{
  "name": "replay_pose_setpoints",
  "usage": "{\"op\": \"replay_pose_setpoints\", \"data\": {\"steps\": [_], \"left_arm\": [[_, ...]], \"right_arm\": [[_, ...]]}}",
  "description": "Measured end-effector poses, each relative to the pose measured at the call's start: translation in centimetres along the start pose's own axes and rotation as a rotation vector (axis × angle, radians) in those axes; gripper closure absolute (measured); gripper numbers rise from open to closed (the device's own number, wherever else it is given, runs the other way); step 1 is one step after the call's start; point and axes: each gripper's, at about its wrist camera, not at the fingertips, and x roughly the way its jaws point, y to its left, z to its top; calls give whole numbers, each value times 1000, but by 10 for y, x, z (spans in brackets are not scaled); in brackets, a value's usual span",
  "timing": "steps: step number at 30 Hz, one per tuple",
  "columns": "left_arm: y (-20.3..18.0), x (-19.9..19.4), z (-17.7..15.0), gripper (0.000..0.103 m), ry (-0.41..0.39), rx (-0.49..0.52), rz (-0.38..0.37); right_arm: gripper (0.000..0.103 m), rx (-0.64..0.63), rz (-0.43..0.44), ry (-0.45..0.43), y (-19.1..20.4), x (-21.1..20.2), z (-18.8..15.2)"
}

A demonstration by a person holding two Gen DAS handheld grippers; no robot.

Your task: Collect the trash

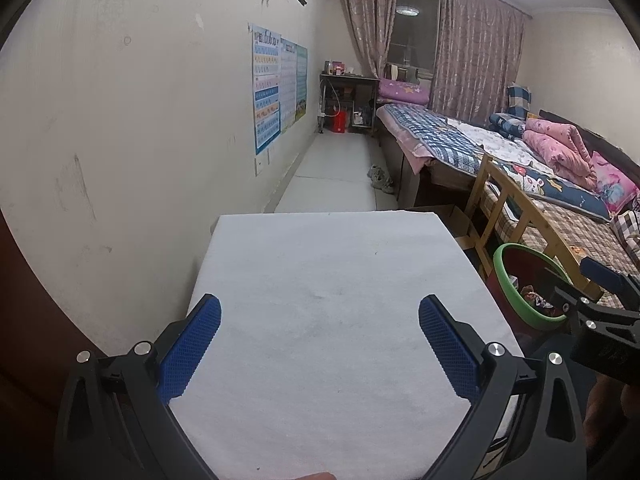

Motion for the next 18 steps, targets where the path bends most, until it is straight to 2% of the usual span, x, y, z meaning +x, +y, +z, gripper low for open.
{"op": "replay_pose_setpoints", "data": {"steps": [18], "left_arm": [[2, 0, 2, 8, 6, -17, -10]], "right_arm": [[5, -2, -3, 16, 0, 2, -2]]}}
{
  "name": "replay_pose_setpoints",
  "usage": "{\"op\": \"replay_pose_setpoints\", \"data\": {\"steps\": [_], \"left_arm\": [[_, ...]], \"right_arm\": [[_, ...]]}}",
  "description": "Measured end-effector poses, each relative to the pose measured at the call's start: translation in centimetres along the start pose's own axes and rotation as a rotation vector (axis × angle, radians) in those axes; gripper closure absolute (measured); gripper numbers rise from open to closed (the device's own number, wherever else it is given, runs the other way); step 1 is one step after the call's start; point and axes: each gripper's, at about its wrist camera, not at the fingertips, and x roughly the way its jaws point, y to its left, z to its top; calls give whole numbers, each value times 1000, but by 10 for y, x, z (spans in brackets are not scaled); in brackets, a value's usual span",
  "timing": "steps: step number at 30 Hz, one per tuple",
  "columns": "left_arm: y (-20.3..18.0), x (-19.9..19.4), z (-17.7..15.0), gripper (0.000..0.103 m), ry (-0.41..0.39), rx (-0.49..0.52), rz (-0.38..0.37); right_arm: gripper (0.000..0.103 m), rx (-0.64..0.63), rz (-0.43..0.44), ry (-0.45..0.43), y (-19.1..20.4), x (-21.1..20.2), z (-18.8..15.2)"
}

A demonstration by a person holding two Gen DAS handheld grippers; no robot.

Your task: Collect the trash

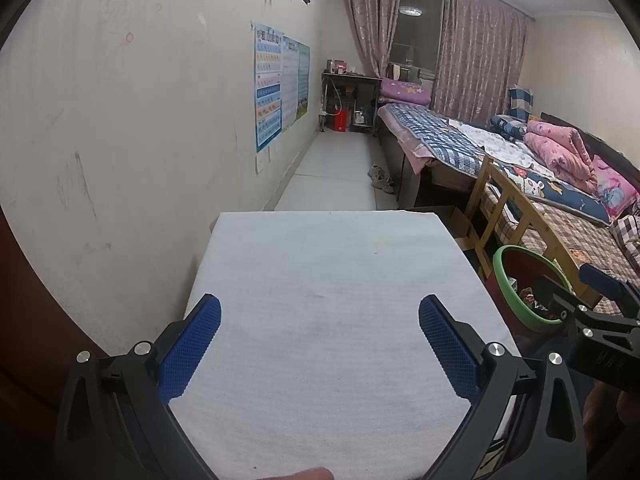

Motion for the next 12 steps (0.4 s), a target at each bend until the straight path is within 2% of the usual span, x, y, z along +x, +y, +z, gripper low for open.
{"op": "replay_pose_setpoints", "data": {"steps": [4, 12], "left_arm": [[-3, -5, -1, 8, -36, 15, 33], [-1, -1, 0, 8, -10, -4, 32]], "right_arm": [[5, 2, -3, 0, -1, 1, 0], [5, 2, 0, 10, -1, 1, 0]]}}
